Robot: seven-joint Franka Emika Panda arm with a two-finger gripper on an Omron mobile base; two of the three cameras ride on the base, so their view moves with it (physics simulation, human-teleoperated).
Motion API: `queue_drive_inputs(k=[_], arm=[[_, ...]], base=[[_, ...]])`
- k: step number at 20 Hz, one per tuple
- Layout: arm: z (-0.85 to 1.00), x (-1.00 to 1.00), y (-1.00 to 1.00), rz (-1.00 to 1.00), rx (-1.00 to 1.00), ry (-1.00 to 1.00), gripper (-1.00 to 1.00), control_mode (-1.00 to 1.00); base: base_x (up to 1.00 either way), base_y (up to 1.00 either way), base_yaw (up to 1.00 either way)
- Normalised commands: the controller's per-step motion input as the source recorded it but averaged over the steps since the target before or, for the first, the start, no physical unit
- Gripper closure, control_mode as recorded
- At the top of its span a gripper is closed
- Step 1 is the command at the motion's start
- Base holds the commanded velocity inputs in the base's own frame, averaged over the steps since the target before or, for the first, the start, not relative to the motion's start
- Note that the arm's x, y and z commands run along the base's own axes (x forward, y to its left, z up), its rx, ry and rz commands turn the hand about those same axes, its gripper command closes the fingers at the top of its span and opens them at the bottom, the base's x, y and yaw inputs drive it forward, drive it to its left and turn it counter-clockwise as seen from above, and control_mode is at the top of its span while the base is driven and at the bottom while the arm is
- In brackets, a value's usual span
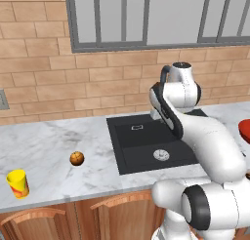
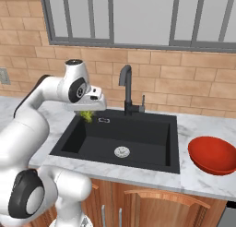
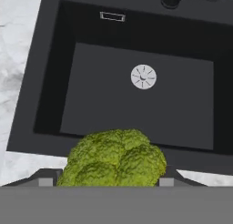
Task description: Remove the orange and broccoli from the sink. Then move the bowl and cup from the counter to the sink for washing.
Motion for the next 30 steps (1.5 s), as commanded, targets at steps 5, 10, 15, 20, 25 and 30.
queue_drive_inputs(k=[5,10,15,20,25,30], arm=[[0.00,-0.26,0.43,0.00,0.14,0.08,1.00,-1.00],[0.00,-0.30,0.42,0.00,0.15,0.00,1.00,-1.00],[-0.03,-0.28,0.46,0.00,0.12,0.00,1.00,-1.00],[-0.07,-0.22,0.47,0.00,0.07,-0.01,1.00,-1.00],[-0.07,-0.07,0.48,0.00,0.01,0.00,1.00,-1.00],[-0.09,-0.01,0.51,0.00,0.00,0.03,1.00,-1.00]], base=[[0.00,0.00,0.00],[0.00,0.00,0.00],[0.00,0.00,0.00],[0.00,0.00,0.00],[0.00,0.00,0.00],[0.00,0.00,0.00]])
